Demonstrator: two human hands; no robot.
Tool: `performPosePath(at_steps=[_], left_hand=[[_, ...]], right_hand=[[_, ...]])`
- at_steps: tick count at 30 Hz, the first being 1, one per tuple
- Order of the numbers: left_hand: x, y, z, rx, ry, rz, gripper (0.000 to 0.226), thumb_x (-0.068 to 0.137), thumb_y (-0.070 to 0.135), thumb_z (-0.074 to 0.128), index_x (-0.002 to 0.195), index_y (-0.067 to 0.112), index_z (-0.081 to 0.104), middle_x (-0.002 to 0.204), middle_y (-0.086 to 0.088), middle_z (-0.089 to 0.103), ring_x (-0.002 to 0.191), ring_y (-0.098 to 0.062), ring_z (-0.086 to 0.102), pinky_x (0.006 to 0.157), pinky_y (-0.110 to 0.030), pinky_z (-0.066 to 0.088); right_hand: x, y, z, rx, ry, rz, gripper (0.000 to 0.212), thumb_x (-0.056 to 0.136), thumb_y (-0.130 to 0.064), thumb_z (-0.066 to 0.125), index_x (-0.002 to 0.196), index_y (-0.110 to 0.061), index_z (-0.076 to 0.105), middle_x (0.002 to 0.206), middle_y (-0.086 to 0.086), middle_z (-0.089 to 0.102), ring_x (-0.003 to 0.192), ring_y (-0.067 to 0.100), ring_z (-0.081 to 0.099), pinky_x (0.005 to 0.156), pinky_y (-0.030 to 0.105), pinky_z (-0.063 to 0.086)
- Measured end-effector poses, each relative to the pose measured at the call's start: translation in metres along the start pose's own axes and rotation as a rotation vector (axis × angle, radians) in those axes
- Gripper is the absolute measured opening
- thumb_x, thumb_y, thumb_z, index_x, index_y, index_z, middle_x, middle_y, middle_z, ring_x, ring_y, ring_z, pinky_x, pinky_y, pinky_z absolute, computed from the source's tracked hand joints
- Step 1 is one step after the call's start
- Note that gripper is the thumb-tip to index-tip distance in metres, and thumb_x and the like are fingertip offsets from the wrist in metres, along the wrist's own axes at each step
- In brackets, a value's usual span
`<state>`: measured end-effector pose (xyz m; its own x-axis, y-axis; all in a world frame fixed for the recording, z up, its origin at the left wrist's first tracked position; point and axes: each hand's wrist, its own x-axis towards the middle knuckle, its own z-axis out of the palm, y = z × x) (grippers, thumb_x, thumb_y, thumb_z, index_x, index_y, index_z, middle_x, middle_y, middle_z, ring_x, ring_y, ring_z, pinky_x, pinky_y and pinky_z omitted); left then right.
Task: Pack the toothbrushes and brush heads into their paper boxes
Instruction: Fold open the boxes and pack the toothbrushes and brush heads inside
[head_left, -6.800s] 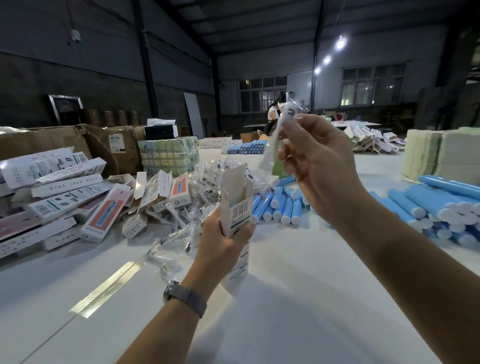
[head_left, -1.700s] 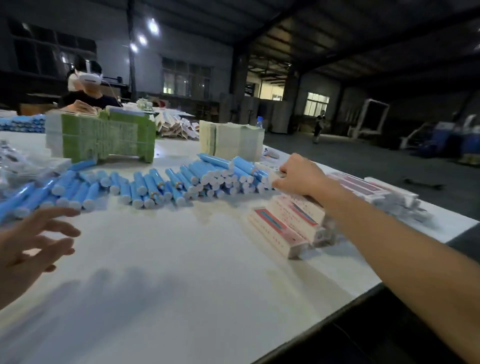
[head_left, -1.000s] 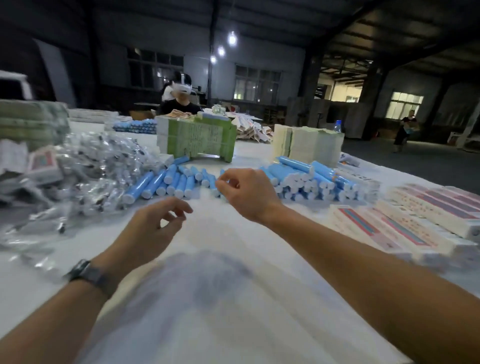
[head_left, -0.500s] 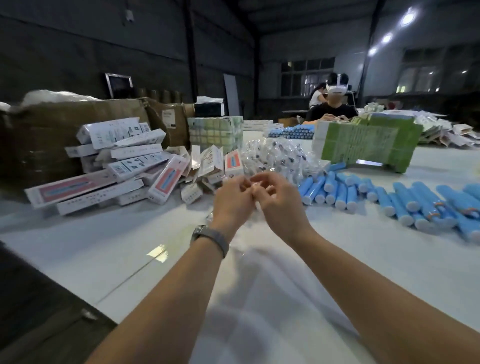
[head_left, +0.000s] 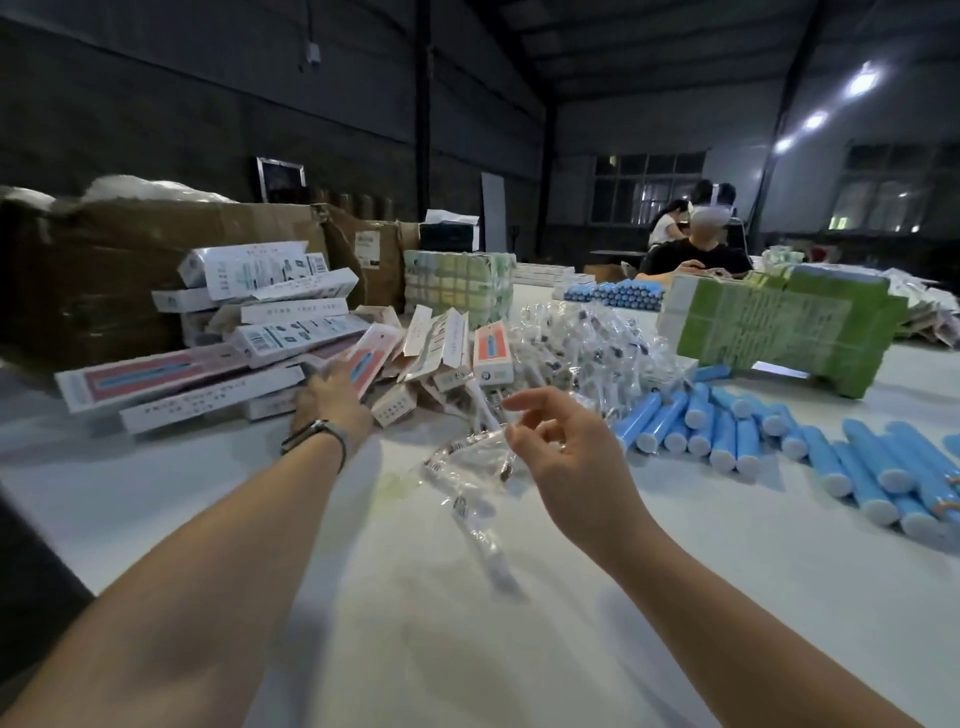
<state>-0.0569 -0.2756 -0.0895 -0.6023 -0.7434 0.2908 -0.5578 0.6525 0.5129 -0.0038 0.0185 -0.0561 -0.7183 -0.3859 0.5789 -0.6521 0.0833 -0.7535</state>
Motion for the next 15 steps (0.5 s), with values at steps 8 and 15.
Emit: performPosePath(at_steps=[8,15], left_hand=[[-0.050,0.013,-0.044,-0.647,-0.229,-0.060,0.045,0.085,0.017,0.065,0.122,0.021,0.041,0.103,-0.006,0.057,0.084,-0.020,0.056,0.067,-0.037,0.050],[-0.179,0.090,-0.079,-0.908,-0.876,0.430,0.054,0.062,0.021,0.059,0.114,0.032,0.056,0.108,0.000,0.068,0.094,-0.015,0.061,0.079,-0.029,0.052]], right_hand=[[-0.002,-0.003,-0.013,-0.029,0.043,0.035,0.022,0.091,-0.007,0.063,0.099,-0.027,0.067,0.079,-0.006,0.061,0.063,-0.002,0.052,0.059,0.010,0.044],[0.001,-0.019,-0.044,0.352,0.130,0.150,0.033,0.085,-0.040,0.061,0.117,-0.043,0.055,0.100,-0.006,0.067,0.084,0.001,0.068,0.060,0.017,0.051]])
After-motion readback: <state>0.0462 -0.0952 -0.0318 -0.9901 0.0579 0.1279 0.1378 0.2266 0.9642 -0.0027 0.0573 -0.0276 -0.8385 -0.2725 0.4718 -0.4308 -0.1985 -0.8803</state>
